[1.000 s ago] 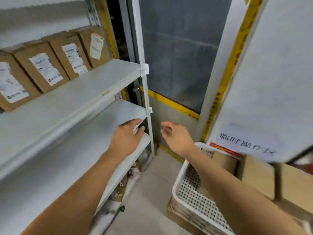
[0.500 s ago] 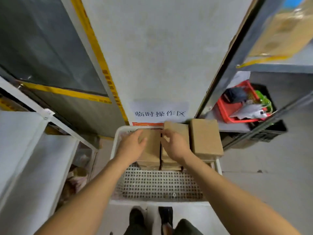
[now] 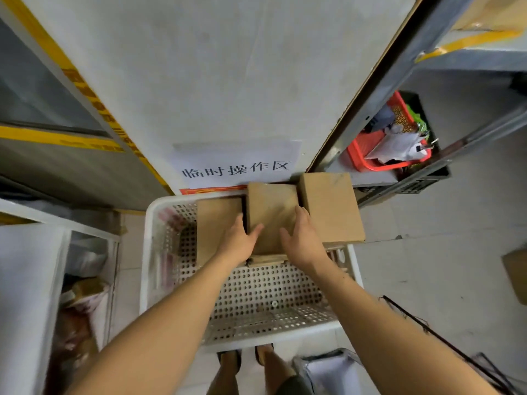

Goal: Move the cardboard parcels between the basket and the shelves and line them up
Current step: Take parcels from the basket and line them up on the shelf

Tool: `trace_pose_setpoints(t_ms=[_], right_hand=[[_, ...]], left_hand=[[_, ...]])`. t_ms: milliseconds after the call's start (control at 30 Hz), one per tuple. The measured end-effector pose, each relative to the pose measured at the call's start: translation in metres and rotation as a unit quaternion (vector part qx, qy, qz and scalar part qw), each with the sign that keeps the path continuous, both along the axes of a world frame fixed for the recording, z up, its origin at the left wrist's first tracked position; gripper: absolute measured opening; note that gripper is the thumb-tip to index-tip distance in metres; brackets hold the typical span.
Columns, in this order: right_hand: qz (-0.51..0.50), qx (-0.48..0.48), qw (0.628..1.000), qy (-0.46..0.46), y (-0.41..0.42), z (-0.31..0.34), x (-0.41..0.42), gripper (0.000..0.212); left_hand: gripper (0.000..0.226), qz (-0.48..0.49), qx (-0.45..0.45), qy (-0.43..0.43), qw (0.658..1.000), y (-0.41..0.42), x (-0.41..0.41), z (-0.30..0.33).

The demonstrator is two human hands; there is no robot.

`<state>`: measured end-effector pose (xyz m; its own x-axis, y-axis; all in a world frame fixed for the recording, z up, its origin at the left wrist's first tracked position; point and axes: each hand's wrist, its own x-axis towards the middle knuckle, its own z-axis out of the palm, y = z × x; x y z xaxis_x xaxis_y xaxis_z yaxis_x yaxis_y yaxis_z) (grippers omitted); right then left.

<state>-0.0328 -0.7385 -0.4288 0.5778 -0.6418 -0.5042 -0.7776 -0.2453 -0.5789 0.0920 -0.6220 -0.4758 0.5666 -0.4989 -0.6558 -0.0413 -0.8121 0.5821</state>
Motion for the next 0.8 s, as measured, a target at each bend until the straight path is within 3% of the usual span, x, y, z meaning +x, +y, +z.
trace_pose_setpoints(t_ms=[100, 300, 600, 800], right_hand=[[-0.063, 0.044, 0.997, -0.008, -0.006, -0.009, 0.004, 0.055], [-0.112, 0.087, 0.990, -0.025, -0.003, -0.021, 0.009, 0.080], [-0.155, 0.157, 0.971, -0.097, 0.017, -0.005, -0.009, 0.082], [-0.150, 0.168, 0.960, -0.166, 0.046, 0.010, -0.032, 0.080]], left_hand=[[0.087, 0.010, -0.004, 0.051, 0.999, 0.003, 0.001, -0.010], [0.088, 0.010, -0.024, 0.104, 0.994, 0.007, 0.002, -0.021], [0.076, 0.062, -0.090, 0.141, 0.984, 0.028, -0.014, -0.005], [0.089, 0.200, -0.201, 0.214, 0.935, 0.060, -0.030, 0.004]])
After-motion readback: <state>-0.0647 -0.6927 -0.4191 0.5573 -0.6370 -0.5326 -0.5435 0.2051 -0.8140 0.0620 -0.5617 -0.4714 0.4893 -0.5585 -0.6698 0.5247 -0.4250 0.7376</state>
